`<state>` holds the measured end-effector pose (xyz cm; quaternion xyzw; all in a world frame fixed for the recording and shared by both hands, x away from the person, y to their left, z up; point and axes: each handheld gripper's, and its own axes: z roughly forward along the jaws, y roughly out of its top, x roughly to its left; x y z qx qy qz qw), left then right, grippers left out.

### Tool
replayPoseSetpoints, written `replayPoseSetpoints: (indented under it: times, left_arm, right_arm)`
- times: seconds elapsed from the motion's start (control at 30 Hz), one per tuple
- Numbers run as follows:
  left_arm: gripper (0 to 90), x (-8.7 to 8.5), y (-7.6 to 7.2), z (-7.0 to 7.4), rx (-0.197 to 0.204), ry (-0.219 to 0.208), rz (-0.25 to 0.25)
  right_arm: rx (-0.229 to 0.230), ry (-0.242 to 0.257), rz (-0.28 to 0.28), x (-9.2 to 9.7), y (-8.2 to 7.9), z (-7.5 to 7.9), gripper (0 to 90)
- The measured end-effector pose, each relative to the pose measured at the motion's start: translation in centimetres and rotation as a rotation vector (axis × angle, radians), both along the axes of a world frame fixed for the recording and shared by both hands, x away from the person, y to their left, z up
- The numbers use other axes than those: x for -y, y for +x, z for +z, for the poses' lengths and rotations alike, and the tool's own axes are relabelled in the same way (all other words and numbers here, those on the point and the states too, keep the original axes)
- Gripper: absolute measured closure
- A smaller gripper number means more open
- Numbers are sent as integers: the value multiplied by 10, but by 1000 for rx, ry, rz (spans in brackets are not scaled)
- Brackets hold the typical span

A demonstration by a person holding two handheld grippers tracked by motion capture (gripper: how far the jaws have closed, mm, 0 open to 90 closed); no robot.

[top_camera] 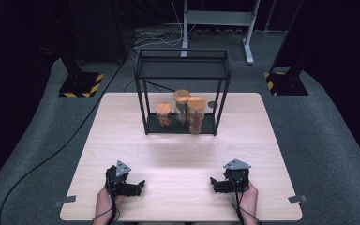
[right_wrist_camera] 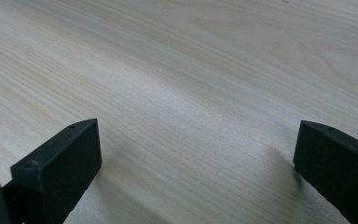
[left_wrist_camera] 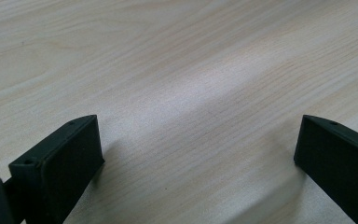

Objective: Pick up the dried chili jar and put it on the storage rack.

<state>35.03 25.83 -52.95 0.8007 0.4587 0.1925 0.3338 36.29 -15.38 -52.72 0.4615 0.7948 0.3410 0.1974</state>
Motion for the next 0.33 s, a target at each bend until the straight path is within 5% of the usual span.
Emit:
replayPoseSetpoints:
  times: [0.33]
  left_arm:
    - [3,0,0,0,1,4,-3]
  right_arm:
    - [-8,-12,3,-2,1,-1,0]
